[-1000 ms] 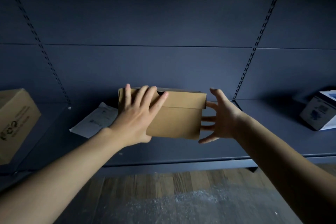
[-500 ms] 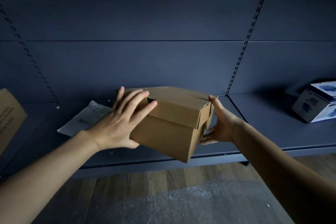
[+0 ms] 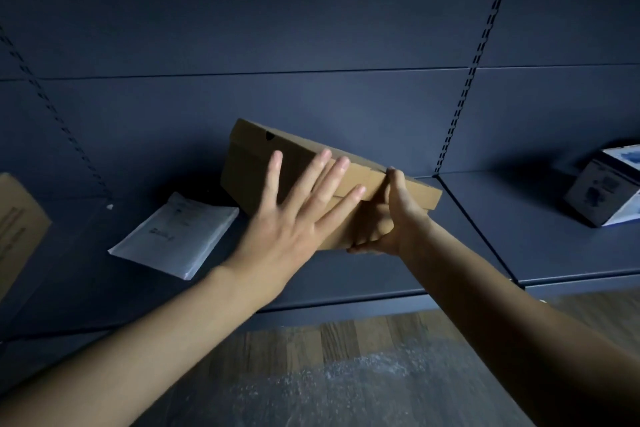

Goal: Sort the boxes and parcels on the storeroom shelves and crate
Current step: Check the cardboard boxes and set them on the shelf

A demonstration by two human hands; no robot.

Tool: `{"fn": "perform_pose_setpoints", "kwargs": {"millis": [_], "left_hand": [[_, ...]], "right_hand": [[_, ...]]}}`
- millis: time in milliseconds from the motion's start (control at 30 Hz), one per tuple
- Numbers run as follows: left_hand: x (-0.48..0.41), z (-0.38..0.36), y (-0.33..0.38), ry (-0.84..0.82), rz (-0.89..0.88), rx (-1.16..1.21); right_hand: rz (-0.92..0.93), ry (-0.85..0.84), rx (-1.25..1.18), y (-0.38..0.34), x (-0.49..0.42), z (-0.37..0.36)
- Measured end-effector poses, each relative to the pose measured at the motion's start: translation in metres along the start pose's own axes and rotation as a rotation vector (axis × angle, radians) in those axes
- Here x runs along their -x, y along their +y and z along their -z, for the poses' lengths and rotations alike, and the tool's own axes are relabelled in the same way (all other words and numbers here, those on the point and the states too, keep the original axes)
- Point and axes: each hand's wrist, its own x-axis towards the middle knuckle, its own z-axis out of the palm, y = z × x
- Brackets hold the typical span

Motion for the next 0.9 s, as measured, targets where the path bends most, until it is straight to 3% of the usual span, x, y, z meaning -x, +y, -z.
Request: {"fn": "perform_pose_setpoints", "kwargs": {"millis": [200, 300, 433, 500, 633, 900], "left_hand": [[-0.009, 0.007, 0.016, -0.247, 0.128, -0.014], [-0.009, 0.005, 0.012, -0.420, 0.101, 0.060], [0.004, -0.010, -0.021, -0.307, 0.204, 0.085], [0.019, -0.025, -0.039, -0.259, 0.171, 0.090], [0.043, -0.042, -0.055, -0.200, 0.145, 0.104], [0.063, -0.059, -0.067, -0.201, 0.179, 0.166]], "right_hand": [[-0.013, -0.042, 0.111, 0.005, 0.002, -0.010], [0.043, 0.007, 0.254, 0.004, -0.009, -0.003], [0.224, 0.203, 0.393, 0.001, -0.035, 0.030], [0.320, 0.237, 0.430, -0.005, -0.046, 0.049], [0.384, 0.142, 0.431, -0.012, -0.050, 0.068], [0.263, 0.037, 0.309, -0.009, -0.060, 0.073]]}}
